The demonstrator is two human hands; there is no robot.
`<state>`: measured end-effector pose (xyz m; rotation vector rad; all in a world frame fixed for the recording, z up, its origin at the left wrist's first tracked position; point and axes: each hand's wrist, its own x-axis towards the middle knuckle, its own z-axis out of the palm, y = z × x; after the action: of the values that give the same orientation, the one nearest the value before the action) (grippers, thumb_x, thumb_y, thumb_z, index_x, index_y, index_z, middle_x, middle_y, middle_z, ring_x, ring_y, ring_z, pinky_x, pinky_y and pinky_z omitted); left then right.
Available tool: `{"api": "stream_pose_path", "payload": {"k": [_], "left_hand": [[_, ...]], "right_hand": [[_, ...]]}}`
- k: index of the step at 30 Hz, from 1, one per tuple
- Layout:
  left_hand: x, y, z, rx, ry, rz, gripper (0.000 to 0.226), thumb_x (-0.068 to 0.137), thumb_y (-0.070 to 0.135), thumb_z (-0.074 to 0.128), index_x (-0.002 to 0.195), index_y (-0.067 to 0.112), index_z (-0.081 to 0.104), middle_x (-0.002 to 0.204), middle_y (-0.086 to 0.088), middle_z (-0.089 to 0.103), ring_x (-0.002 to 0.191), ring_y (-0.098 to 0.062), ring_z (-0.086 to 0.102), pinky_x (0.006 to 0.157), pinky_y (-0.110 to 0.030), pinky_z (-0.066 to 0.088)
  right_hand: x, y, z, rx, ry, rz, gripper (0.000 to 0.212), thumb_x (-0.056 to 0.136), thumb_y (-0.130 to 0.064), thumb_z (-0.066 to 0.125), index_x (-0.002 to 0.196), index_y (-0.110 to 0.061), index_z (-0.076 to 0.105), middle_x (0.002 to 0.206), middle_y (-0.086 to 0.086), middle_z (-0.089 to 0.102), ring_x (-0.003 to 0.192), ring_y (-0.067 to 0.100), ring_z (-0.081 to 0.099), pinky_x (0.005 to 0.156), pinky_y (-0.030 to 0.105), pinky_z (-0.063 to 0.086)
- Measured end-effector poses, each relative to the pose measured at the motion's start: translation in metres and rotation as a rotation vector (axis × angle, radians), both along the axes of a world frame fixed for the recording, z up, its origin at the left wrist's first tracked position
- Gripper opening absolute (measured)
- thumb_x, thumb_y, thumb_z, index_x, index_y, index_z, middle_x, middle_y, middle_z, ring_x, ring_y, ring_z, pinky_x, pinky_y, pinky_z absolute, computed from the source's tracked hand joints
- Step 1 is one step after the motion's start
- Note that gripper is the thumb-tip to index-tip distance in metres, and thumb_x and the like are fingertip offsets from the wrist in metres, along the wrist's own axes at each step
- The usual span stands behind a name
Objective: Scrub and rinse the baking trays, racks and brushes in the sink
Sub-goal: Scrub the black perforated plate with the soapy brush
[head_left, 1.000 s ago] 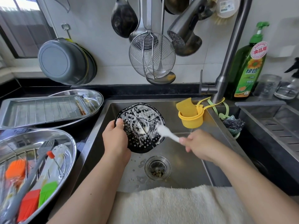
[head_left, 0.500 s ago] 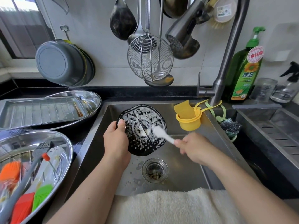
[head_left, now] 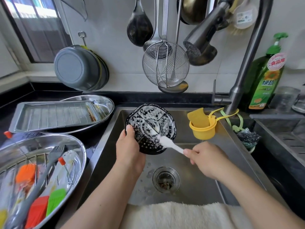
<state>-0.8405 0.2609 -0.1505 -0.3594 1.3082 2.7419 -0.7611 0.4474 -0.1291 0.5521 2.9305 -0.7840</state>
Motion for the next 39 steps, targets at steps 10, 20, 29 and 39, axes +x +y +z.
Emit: {"api": "stream_pose_path", "payload": {"k": [10,20,29,39], "left_hand": [[0.003,0.001,0.002,-0.021,0.057,-0.090,0.039,0.114,0.031,0.036,0.135,0.009,0.060,0.121,-0.009,0.076,0.111,-0.027,0.074,0.109,-0.053,0.049],[-0.002,-0.004,-0.002,0.107,0.064,-0.063,0.033,0.113,0.020,0.039,0.136,0.008,0.059,0.127,-0.016,0.072,0.118,-0.036,0.069,0.108,-0.062,0.047],[-0.003,-0.004,-0.005,-0.311,0.005,-0.264,0.033,0.082,-0.014,0.057,0.114,-0.007,0.062,0.113,-0.030,0.072,0.108,-0.047,0.070,0.095,-0.058,0.057],[-0.001,-0.002,-0.008,-0.151,0.089,-0.245,0.044,0.112,0.038,0.039,0.137,0.009,0.060,0.124,-0.014,0.074,0.113,-0.033,0.072,0.106,-0.055,0.051]], "right_hand": [[-0.003,-0.005,-0.003,-0.033,0.074,0.037,0.050,0.103,-0.045,0.051,0.073,-0.009,0.068,0.057,-0.001,0.050,0.058,0.019,0.047,0.055,0.032,0.033],[-0.004,-0.005,-0.002,-0.078,0.119,0.023,0.047,0.101,-0.048,0.055,0.068,-0.015,0.065,0.057,-0.002,0.050,0.057,0.018,0.048,0.053,0.031,0.032],[-0.004,0.004,-0.011,0.012,-0.011,0.015,0.051,0.100,-0.050,0.055,0.080,-0.006,0.069,0.068,0.006,0.058,0.064,0.024,0.052,0.059,0.031,0.037],[0.001,-0.010,-0.008,-0.163,-0.039,0.158,0.047,0.099,-0.049,0.058,0.067,-0.017,0.069,0.054,-0.005,0.050,0.053,0.014,0.047,0.056,0.028,0.037]]}}
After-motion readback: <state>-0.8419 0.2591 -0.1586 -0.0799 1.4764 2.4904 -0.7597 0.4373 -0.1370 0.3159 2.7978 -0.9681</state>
